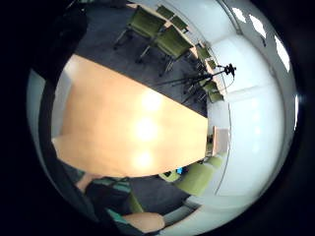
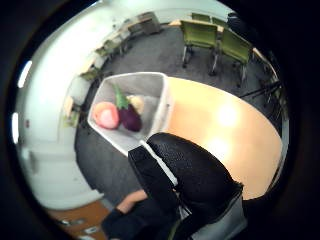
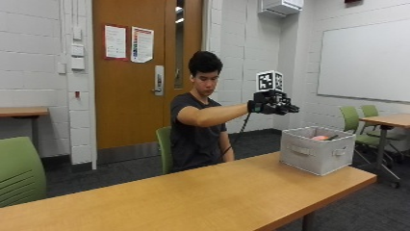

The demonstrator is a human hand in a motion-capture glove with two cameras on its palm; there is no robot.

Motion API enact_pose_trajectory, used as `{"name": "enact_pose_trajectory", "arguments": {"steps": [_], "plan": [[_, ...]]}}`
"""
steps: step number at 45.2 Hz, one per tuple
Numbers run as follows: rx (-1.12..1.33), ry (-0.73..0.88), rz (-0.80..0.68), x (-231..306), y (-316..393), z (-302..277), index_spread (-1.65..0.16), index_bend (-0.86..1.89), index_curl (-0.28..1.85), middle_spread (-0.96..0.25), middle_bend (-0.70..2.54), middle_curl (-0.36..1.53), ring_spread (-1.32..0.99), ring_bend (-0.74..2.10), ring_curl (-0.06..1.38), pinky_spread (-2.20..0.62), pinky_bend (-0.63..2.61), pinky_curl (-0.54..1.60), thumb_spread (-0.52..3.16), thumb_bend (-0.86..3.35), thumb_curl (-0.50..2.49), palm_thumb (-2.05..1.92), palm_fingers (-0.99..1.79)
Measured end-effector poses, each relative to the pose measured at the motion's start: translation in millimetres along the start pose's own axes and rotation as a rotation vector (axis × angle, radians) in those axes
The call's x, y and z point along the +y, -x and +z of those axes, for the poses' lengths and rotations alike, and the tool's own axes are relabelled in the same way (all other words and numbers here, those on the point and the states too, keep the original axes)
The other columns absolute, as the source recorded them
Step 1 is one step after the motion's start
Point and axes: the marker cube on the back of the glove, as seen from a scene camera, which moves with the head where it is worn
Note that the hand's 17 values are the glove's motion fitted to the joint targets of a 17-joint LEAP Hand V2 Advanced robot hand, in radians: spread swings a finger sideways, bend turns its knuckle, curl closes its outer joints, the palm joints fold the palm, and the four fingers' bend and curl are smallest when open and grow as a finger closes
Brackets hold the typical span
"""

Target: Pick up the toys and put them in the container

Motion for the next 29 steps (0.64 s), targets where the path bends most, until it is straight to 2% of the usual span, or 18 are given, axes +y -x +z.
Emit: {"name": "enact_pose_trajectory", "arguments": {"steps": [2, 6, 16, 29], "plan": [[0.059, -0.002, 0.136, 11.5, -29.0, 8.1, -0.29, 0.14, 0.66, -0.07, 0.32, 0.46, -0.23, 0.54, 0.29, -0.13, 0.93, 0.34, 1.1, -0.1, 0.33, -0.14, -0.04], [0.071, -0.005, 0.214, 37.9, -62.0, 14.4, -0.27, 0.15, 0.63, -0.07, 0.31, 0.46, -0.25, 0.53, 0.29, -0.14, 0.91, 0.34, 1.11, -0.1, 0.3, -0.14, -0.03], [0.05, 0.006, 0.297, 81.9, -116.3, 34.5, -0.24, 0.17, 0.59, -0.08, 0.3, 0.45, -0.28, 0.49, 0.28, -0.16, 0.85, 0.33, 1.12, -0.09, 0.23, -0.13, -0.01], [0.015, 0.017, 0.321, 98.0, -133.7, 45.5, -0.22, 0.18, 0.55, -0.09, 0.28, 0.45, -0.31, 0.45, 0.27, -0.17, 0.81, 0.32, 1.13, -0.08, 0.17, -0.12, 0.01]]}}
